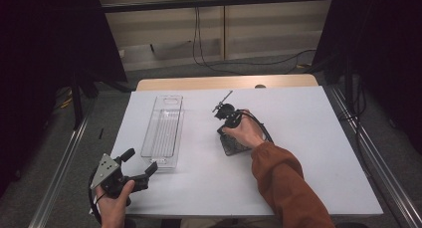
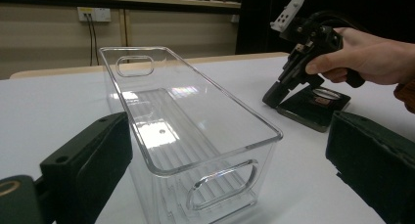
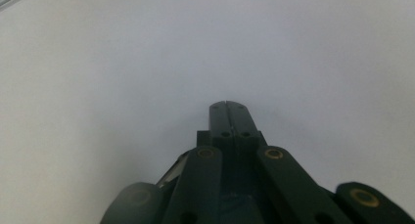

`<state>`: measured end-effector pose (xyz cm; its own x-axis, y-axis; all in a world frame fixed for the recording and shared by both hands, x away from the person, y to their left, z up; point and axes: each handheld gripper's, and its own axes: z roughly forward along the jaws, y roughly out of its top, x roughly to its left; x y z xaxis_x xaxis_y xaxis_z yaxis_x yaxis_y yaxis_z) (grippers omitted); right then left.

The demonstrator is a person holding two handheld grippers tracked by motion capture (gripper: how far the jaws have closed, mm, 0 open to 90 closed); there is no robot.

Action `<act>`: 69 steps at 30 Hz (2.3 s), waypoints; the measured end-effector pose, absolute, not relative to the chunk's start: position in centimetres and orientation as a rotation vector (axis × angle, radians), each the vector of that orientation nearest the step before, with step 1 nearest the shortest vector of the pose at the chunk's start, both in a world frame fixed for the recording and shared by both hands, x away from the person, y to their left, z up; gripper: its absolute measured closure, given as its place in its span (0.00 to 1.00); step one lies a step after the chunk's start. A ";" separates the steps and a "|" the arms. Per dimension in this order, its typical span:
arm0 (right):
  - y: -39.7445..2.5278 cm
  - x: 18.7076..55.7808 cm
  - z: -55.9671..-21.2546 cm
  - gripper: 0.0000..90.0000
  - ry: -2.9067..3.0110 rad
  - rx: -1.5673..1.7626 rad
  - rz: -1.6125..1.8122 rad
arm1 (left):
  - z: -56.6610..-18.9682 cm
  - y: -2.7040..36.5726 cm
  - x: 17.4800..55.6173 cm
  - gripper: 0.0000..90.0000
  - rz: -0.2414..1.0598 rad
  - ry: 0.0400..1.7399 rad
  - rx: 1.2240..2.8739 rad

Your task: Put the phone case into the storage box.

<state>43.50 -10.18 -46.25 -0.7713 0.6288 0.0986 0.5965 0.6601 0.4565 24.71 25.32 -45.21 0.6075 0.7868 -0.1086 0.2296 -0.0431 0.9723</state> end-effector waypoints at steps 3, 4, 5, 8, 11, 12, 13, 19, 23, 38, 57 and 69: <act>-10.7 42.8 -46.3 1.00 2.801 1.055 0.755 | -45.2 25.3 24.7 0.04 0.567 0.868 1.597; -10.9 42.6 -46.3 1.00 2.807 1.050 0.765 | -45.2 25.3 24.7 0.04 0.563 0.869 1.597; -11.1 42.4 -46.3 1.00 2.807 1.053 0.762 | -45.2 25.3 24.7 0.04 0.565 0.877 1.596; -11.4 41.8 -46.3 1.00 2.805 1.059 0.769 | -45.2 25.3 24.8 0.04 0.571 0.874 1.603; -11.7 41.5 -46.3 1.00 2.807 1.028 0.766 | -45.2 25.2 24.8 0.04 0.570 0.875 1.602; -11.7 41.3 -46.3 1.00 2.804 1.033 0.772 | -45.2 25.2 24.8 0.04 0.570 0.875 1.602; -11.7 41.2 -46.3 1.00 2.807 1.035 0.766 | -45.2 25.2 24.8 0.04 0.566 0.876 1.603; -11.9 40.4 -46.3 1.00 2.815 1.000 0.757 | -45.3 25.3 24.8 0.04 0.562 0.876 1.596; -12.1 40.0 -46.3 1.00 2.807 1.008 0.776 | -45.3 25.3 24.8 0.04 0.561 0.878 1.596; -12.9 37.5 -46.2 1.00 2.841 0.980 0.767 | -45.3 25.3 24.9 0.04 0.561 0.877 1.597; -15.1 34.4 -46.1 1.00 2.870 0.947 0.765 | -45.3 25.1 24.9 0.04 0.554 0.870 1.603; -17.4 32.8 -46.3 1.00 2.873 0.989 0.831 | -45.3 25.1 24.9 0.04 0.557 0.870 1.602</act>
